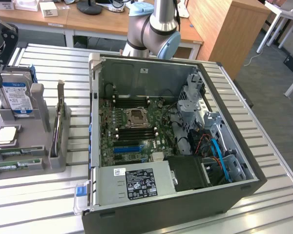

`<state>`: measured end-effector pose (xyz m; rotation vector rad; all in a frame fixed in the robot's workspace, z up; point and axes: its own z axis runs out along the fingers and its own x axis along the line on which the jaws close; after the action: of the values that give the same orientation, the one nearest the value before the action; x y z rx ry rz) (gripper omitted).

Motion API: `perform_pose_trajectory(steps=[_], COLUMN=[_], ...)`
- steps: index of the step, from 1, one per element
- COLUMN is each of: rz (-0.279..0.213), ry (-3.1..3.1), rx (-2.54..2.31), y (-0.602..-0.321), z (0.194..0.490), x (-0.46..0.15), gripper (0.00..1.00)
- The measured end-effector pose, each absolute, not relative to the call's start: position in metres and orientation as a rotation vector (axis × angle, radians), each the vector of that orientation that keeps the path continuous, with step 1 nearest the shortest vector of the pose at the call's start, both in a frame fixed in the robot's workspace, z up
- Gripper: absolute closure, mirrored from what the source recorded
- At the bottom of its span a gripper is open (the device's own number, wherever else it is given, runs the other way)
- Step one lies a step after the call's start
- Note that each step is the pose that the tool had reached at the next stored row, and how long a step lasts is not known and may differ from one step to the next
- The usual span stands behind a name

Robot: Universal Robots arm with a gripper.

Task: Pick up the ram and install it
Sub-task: 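Pick up the ram and move it above insertion slot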

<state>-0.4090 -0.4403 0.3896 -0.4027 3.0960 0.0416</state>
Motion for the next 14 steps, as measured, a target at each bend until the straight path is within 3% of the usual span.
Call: perform_pose_trajectory(steps=[14], rz=[0.032], ry=[3.060], rx=[-0.635], y=[-0.4403], z=[0.3896], x=[-0.4091], gripper=[0.89])
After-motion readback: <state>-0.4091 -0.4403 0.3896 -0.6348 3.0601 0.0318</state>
